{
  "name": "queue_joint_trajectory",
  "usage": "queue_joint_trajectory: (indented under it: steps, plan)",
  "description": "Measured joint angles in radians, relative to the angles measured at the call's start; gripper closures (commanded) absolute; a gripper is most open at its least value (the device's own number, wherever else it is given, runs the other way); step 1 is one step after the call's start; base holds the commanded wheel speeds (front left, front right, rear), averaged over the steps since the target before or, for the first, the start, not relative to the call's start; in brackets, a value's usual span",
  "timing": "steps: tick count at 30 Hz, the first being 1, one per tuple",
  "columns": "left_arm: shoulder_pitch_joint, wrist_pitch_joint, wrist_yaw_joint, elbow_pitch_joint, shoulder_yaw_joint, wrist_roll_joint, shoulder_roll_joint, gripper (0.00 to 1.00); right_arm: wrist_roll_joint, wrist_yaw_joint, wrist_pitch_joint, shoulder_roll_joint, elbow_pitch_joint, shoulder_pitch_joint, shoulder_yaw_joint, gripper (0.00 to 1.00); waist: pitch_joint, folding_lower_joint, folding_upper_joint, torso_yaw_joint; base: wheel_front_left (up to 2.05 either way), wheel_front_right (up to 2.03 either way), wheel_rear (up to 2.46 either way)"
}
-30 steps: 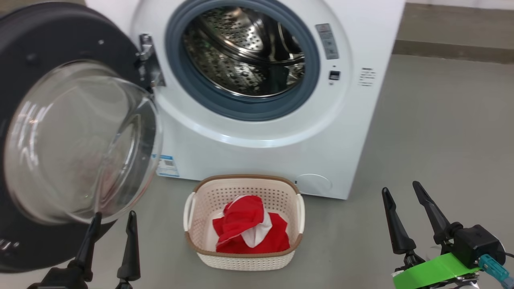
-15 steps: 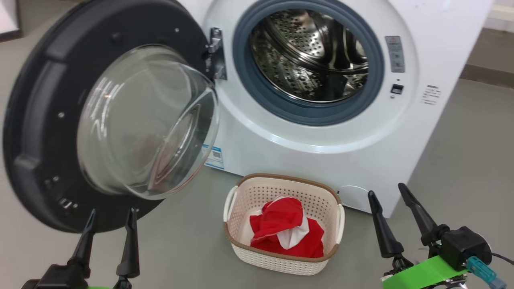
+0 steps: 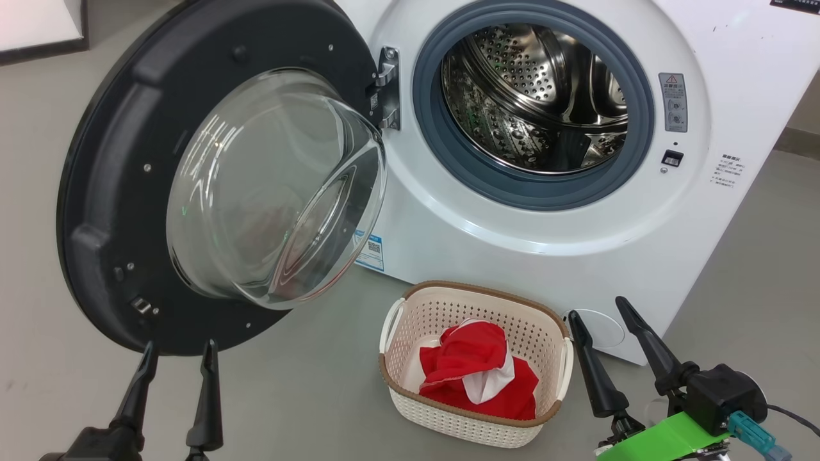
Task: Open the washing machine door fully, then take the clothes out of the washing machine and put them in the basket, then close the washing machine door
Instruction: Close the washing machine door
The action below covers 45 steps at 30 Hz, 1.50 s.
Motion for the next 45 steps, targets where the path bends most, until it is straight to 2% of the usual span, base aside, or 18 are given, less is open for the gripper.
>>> queue_joint_trajectory:
  steps: [14,15,16,17,19,23,28,32,36,39,45]
  plan:
    - [0.0,-0.01,0.011,-0.006,0.0,0.0,0.012,0.0,0.008,0.0,0.0,0.0,0.008,0.0,0.008,0.0,0.006,0.0,0.0,0.005,0.0,0.0,0.0]
    - [0.0,-0.01,0.013,-0.007,0.001,0.0,0.015,0.29,0.008,0.0,0.0,0.0,0.009,0.0,0.008,0.0,0.006,0.0,0.0,0.005,0.0,0.0,0.0]
    - [0.0,-0.01,0.02,-0.01,0.002,0.0,0.017,0.51,0.011,0.0,0.0,0.0,0.009,0.0,0.008,0.0,0.006,0.0,0.0,0.005,0.0,0.0,0.0]
    - [-0.001,-0.011,0.023,-0.015,0.004,0.0,0.02,0.62,0.018,0.0,0.0,0.0,0.009,0.0,0.008,0.0,0.006,0.0,0.0,0.006,0.0,0.0,0.0]
    - [-0.009,-0.011,0.029,-0.027,0.007,0.007,0.031,1.0,0.027,0.0,0.0,0.0,0.01,0.0,0.008,0.0,0.007,0.0,0.0,0.006,0.0,0.0,0.0]
    - [-0.064,-0.013,0.037,-0.058,0.019,0.011,0.057,1.0,0.027,0.0,0.0,0.001,0.011,0.0,0.008,0.0,0.011,0.0,0.0,0.008,0.0,0.0,0.0]
    - [-0.206,-0.009,0.038,-0.073,0.069,0.015,0.118,1.0,0.027,0.0,0.0,-0.003,0.011,0.0,0.008,0.0,0.019,0.0,0.0,0.009,0.0,0.0,0.0]
    - [-0.351,-0.009,0.037,-0.019,0.136,-0.055,0.142,1.0,0.027,0.0,0.0,-0.009,0.013,-0.001,0.016,0.0,0.026,0.0,0.0,0.002,0.0,0.0,0.0]
    - [-0.482,0.014,0.026,0.091,0.203,-0.165,0.15,1.0,0.032,0.0,0.0,-0.011,0.019,-0.002,0.028,0.0,0.031,0.0,0.0,-0.017,0.0,0.0,0.0]
    - [-0.565,0.037,0.019,0.225,0.257,-0.239,0.164,1.0,0.033,0.0,0.0,-0.018,0.022,-0.005,0.032,0.0,0.036,0.0,0.0,-0.034,0.0,0.0,0.0]
    - [-0.716,0.091,0.037,0.522,0.374,-0.378,0.181,1.0,0.033,0.0,0.0,-0.028,0.026,-0.02,0.037,0.0,0.044,0.0,0.0,-0.063,0.0,0.0,0.0]
